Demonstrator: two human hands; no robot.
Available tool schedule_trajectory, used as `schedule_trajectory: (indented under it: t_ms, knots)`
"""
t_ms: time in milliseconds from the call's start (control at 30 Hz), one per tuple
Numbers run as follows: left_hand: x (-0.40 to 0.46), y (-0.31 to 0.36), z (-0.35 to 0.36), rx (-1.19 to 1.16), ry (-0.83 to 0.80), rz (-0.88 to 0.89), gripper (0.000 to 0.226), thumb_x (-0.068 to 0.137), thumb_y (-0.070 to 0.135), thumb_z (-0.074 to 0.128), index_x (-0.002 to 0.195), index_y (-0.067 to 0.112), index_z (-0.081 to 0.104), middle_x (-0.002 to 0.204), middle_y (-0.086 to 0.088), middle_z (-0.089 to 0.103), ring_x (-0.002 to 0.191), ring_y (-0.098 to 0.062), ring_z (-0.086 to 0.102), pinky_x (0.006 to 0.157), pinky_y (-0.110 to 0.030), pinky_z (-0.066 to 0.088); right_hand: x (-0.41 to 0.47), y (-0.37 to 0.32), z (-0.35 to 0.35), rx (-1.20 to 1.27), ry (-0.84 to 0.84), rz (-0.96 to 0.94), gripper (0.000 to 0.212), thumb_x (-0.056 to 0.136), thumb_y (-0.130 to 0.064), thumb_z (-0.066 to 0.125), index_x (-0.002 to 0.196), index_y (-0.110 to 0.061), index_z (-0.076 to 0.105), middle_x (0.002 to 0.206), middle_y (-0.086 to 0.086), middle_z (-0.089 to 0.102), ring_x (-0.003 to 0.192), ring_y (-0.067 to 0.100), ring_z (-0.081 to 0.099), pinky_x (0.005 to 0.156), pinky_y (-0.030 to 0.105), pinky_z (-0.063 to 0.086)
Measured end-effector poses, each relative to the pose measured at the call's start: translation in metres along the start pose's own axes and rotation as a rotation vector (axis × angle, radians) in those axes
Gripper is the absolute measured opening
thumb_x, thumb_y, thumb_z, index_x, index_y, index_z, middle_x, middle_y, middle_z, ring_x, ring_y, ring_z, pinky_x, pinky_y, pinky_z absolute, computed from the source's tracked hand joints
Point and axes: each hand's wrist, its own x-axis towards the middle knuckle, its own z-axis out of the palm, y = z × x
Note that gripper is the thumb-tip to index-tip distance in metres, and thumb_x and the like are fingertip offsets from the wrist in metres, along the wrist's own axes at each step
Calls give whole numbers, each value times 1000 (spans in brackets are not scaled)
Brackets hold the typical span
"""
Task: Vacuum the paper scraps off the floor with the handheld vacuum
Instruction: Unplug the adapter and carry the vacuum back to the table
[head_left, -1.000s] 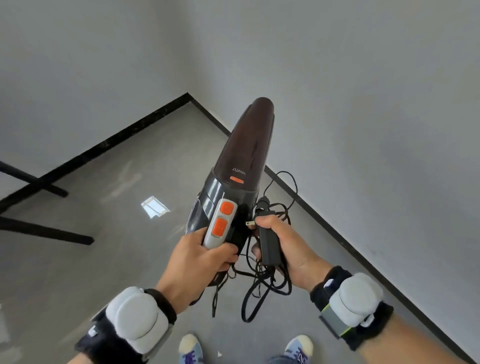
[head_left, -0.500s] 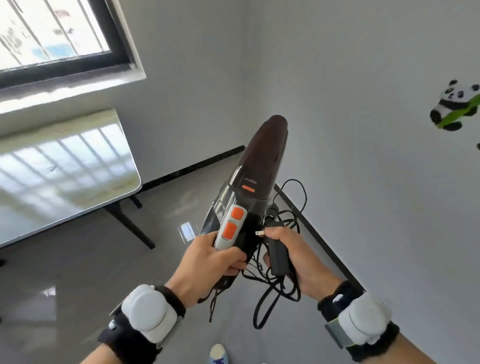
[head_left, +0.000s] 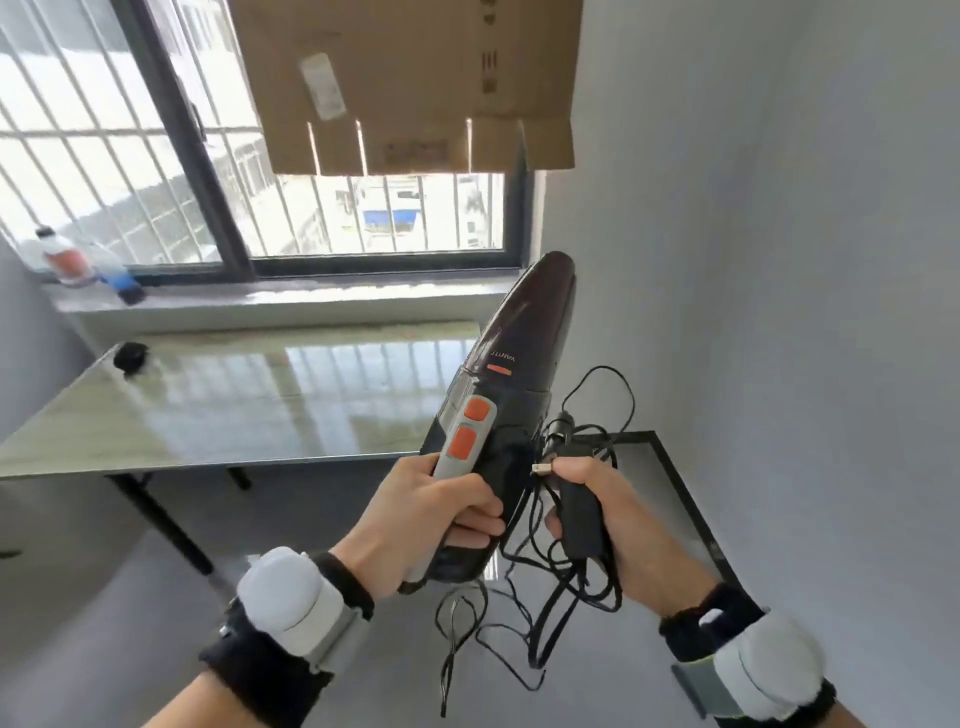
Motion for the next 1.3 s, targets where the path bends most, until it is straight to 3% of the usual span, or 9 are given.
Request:
schedule_trajectory:
  t_ms: [133, 300, 467, 600, 800, 933, 1033, 1133, 1300]
  knots:
    - [-8, 27, -63, -28, 45, 39, 5, 90, 0, 65, 93, -2, 62, 90, -26, 76, 74, -31, 75, 71, -39, 65, 26, -16, 57, -63, -78, -69, 62, 64, -50, 77, 108, -8, 65, 84, 10, 55, 63, 18, 58, 51, 26, 49]
    - [-4, 57, -144, 33, 43, 111, 5, 89, 2, 66, 91, -2, 65, 82, -18, 77, 72, -27, 75, 68, -36, 65, 63, -33, 132, -67, -86, -134, 55, 67, -47, 77, 107, -11, 64, 95, 14, 55, 64, 19, 57, 53, 28, 50]
    - [12, 86, -222, 28, 67, 152, 4, 88, 1, 66, 84, -1, 64, 78, -19, 76, 69, -29, 74, 65, -36, 65, 107, -53, 206, -60, -86, -197, 31, 83, -38, 69, 100, -13, 65, 95, 12, 61, 62, 19, 55, 52, 26, 48]
    - [34, 118, -276, 27, 90, 155, 4, 88, 1, 65, 85, 0, 63, 77, -18, 74, 68, -28, 73, 66, -36, 64, 153, -73, 257, -27, -119, -231, 14, 94, -31, 65, 94, -17, 65, 96, 10, 66, 68, 18, 53, 65, 31, 47]
    - [87, 185, -344, 79, 155, 213, 7, 86, 2, 67, 91, -2, 66, 80, -17, 77, 70, -27, 76, 68, -36, 65, 238, -127, 311, -51, -184, -336, 14, 96, -32, 61, 97, -18, 60, 91, 5, 62, 76, 19, 56, 62, 31, 46]
    - [129, 241, -380, 117, 196, 276, 16, 88, 5, 65, 73, 2, 60, 79, -18, 76, 66, -24, 76, 60, -31, 65, 303, -172, 341, -9, -251, -433, 18, 94, -34, 63, 98, -17, 59, 79, 0, 69, 79, 23, 53, 63, 33, 39]
    - [157, 295, -407, 149, 256, 318, 14, 89, 6, 64, 76, 2, 60, 77, -15, 77, 66, -23, 76, 59, -30, 64, 351, -218, 367, 36, -271, -460, 28, 88, -38, 68, 100, -15, 59, 87, 7, 67, 72, 21, 57, 59, 32, 43]
    - [183, 346, -436, 184, 316, 363, 10, 89, 8, 64, 82, 1, 63, 76, -13, 78, 70, -23, 77, 61, -30, 64, 397, -266, 396, 11, -305, -505, 28, 91, -40, 66, 99, -14, 57, 98, 13, 58, 65, 19, 52, 54, 30, 38]
    - [219, 394, -475, 244, 381, 402, 13, 92, 10, 62, 81, 3, 62, 74, -12, 77, 70, -21, 77, 65, -30, 65, 461, -312, 431, 20, -337, -560, 36, 86, -42, 70, 105, -14, 59, 91, 8, 65, 81, 27, 54, 59, 32, 33]
